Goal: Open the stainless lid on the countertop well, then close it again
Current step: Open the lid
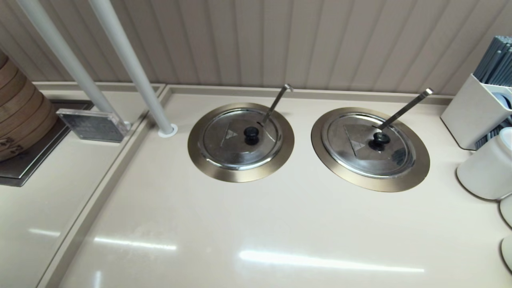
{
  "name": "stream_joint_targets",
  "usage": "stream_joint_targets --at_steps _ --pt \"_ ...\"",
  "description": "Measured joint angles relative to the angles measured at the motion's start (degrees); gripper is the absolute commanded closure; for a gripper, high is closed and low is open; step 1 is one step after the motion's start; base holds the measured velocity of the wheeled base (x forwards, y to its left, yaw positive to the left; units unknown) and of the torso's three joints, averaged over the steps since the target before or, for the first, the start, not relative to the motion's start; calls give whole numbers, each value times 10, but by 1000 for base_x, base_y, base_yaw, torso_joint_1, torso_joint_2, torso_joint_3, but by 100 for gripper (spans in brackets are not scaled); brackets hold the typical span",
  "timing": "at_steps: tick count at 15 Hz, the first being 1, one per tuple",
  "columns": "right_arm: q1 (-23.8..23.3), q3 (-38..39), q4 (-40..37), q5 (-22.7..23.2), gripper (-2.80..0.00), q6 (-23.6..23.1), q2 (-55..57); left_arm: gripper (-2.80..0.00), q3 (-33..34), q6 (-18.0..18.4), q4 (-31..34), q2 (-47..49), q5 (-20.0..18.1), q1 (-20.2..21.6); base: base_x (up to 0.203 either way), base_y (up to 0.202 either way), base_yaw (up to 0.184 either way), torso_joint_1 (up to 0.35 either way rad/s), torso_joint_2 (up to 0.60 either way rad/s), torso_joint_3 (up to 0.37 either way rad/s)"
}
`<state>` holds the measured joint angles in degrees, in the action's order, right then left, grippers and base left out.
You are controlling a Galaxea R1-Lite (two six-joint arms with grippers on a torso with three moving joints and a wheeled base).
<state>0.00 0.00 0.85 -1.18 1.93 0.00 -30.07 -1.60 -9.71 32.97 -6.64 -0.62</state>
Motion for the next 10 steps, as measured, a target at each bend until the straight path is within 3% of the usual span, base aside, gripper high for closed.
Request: stream_joint_targets --at_steps 2,5,10 --pt "0 0 0 0 0 0 0 0 -51 -1 -34 103 -22 -30 0 0 0 0 0 0" --pt "0 0 0 0 0 0 0 0 -123 -1 -69 239 -22 -116 0 0 0 0 0 0" --pt "0 0 0 0 0 0 0 0 -259 -1 -149 428 54 -203 0 0 0 0 0 0"
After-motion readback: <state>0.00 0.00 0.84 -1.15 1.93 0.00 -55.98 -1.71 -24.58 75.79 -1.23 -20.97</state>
